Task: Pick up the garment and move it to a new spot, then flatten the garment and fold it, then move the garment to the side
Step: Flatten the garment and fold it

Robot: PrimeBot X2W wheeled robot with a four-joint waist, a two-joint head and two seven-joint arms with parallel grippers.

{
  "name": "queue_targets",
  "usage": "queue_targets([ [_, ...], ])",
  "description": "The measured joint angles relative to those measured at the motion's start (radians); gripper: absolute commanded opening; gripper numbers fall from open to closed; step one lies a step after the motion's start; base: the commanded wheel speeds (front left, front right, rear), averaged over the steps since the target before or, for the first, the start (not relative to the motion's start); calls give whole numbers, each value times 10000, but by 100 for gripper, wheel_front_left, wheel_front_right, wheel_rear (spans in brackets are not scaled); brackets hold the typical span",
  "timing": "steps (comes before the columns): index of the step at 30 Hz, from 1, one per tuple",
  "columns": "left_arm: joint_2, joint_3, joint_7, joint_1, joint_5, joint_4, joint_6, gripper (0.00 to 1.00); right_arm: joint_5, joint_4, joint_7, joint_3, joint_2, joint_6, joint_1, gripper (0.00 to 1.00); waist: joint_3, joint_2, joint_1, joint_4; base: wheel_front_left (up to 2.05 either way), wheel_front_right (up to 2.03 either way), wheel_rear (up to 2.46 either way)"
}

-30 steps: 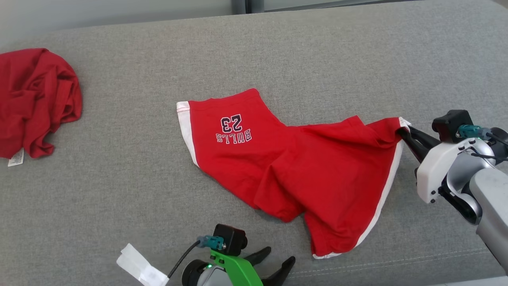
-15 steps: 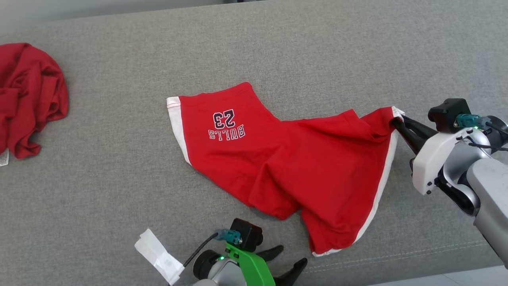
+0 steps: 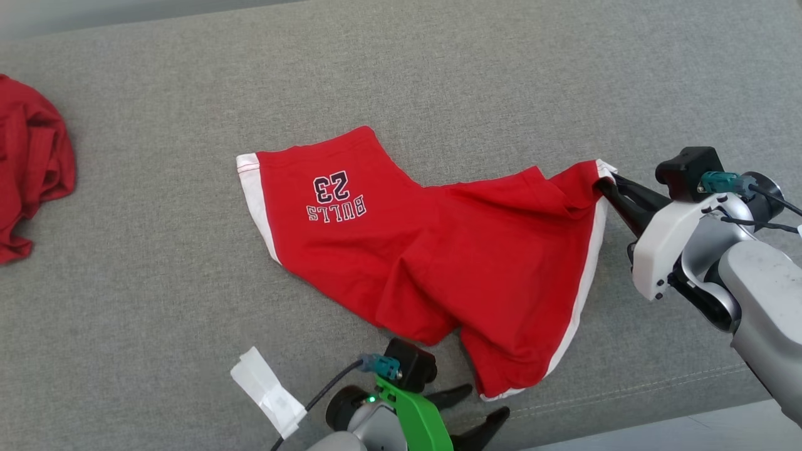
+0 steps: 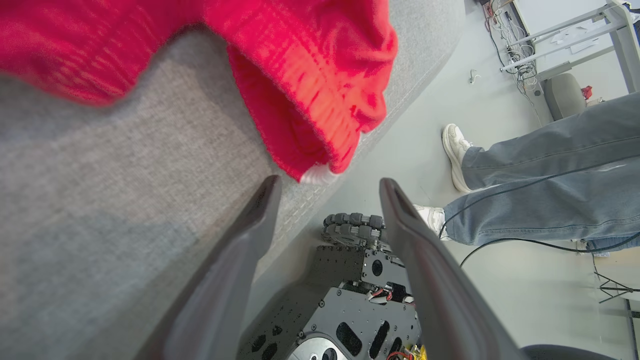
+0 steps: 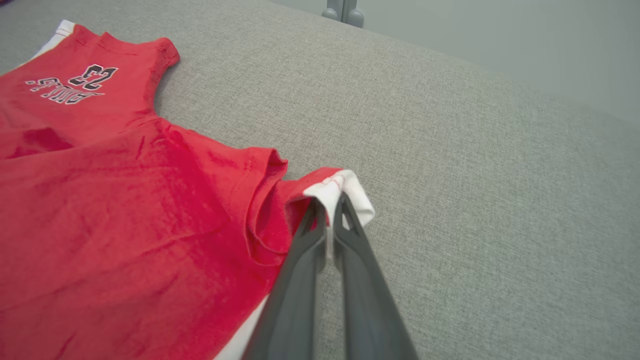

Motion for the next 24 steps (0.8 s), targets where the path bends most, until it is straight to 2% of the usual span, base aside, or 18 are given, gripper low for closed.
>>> queue_targets([
  [3, 0, 17, -151, -415, 174, 153, 169, 100, 2, 10, -29, 13, -2, 0, -15, 0, 33, 0, 0, -34, 0, 0, 0],
  [18, -2, -514, -569, -590, -140, 443, 418, 100, 90, 31, -115, 255, 15, 0, -221, 0, 176, 0, 0, -208, 0, 0, 0],
  [19, -2, -516, -635, -654, -142, 449, 483, 95, 94, 36, -119, 261, 15, 0, -221, 0, 189, 0, 0, -217, 0, 0, 0],
  [21, -2, -537, -679, -784, -222, 453, 529, 40, 130, 48, -128, 270, 17, 0, -222, 0, 215, 0, 0, -232, 0, 0, 0],
  [23, -2, -568, -769, -832, -430, 464, 541, 0, 173, 63, -155, 272, 23, 0, -227, 0, 248, 0, 0, -244, 0, 0, 0],
  [24, -2, -585, -813, -835, -479, 462, 564, 0, 182, 65, -184, 268, 36, 0, -228, 0, 266, 0, 0, -249, 0, 0, 0],
])
